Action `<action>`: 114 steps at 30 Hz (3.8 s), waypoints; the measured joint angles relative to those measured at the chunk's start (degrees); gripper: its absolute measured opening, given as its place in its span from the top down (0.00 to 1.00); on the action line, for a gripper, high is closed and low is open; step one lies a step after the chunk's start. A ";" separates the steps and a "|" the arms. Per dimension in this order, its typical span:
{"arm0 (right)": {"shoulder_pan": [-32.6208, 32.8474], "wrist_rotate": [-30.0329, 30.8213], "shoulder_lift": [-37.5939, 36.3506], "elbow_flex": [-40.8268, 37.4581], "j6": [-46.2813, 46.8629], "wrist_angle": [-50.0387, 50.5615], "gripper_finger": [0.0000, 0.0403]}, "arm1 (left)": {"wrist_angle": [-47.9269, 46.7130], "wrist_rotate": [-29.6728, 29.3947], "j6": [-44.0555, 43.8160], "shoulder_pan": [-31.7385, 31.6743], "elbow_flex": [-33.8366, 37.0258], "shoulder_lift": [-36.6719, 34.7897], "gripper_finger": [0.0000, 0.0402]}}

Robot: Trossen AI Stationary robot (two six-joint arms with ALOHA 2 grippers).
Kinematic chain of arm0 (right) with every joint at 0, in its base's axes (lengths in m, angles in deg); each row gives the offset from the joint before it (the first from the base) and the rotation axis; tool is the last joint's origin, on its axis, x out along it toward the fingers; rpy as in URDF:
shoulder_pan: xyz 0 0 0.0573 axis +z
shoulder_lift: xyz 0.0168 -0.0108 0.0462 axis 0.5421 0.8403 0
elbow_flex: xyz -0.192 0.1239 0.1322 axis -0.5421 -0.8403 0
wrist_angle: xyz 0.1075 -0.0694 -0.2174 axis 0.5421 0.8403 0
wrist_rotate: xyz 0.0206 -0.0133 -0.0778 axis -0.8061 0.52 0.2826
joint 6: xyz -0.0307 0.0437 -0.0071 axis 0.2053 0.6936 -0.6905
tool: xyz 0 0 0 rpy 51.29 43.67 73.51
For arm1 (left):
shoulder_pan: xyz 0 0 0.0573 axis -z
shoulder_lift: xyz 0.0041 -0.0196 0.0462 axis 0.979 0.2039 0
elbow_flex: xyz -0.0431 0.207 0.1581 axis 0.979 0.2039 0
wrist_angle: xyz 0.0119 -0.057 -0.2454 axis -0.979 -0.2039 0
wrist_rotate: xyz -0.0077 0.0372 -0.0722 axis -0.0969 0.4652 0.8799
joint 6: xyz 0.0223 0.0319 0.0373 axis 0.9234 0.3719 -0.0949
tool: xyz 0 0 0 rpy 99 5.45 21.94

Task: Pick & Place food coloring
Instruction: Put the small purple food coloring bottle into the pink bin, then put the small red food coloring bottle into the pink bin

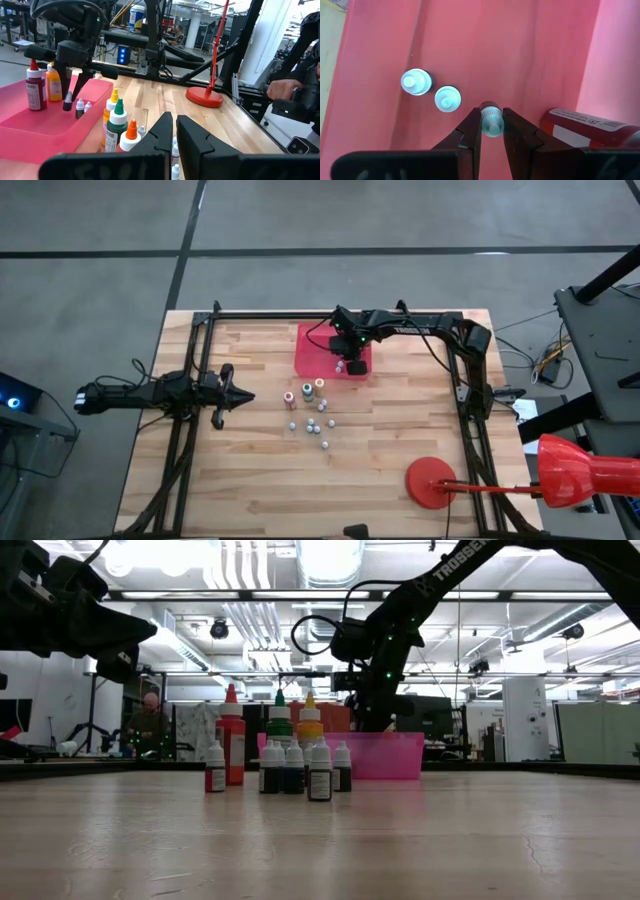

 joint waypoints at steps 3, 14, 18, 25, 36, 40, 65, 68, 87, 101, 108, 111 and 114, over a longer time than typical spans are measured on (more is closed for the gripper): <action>-0.02 -0.32 0.00 0.00 0.02 0.00 0.87 | 0.00 0.00 -0.01 0.01 -0.01 0.00 1.00; -0.15 -1.59 0.00 0.00 1.34 0.00 0.87 | 0.00 0.00 0.01 0.00 0.00 0.01 1.00; -0.17 -2.15 0.06 -0.02 1.61 0.69 0.87 | 0.00 0.00 0.00 0.01 -0.02 0.01 1.00; -0.13 -4.30 0.20 -0.09 1.82 1.18 0.87 | 0.00 0.00 -0.01 0.02 -0.02 -0.01 1.00; -0.11 -2.77 0.17 -0.09 2.40 0.40 0.87 | 0.00 -0.02 0.01 0.02 -0.01 -0.01 1.00; -0.13 -2.77 0.15 -0.09 2.40 0.24 0.87 | 0.00 0.00 0.00 0.00 -0.01 0.00 1.00; -0.24 -2.61 -0.89 -0.09 4.11 0.26 0.64 | 0.00 -0.02 0.01 0.00 -0.02 0.01 1.00; -0.36 -2.60 -1.72 -0.07 4.23 0.78 0.63 | 0.00 -0.02 0.00 0.01 -0.02 0.00 1.00; 1.49 -2.65 -10.26 0.04 8.35 4.30 0.61 | 0.00 -0.02 0.01 0.00 -0.01 -0.01 1.00; 10.04 -2.92 -13.20 0.04 12.04 6.64 0.60 | 0.00 -0.01 0.00 0.00 -0.02 -0.01 1.00; 14.91 -3.05 -13.20 0.04 11.63 5.79 0.60 | 0.00 -0.02 0.00 0.01 -0.01 0.00 1.00; 16.73 -3.25 -13.20 0.04 11.89 5.79 0.60 | 0.00 -0.01 0.01 0.00 -0.02 -0.01 1.00; 18.61 -3.25 -13.35 0.04 12.06 5.81 0.60 | 0.00 0.00 0.01 0.01 -0.01 0.01 1.00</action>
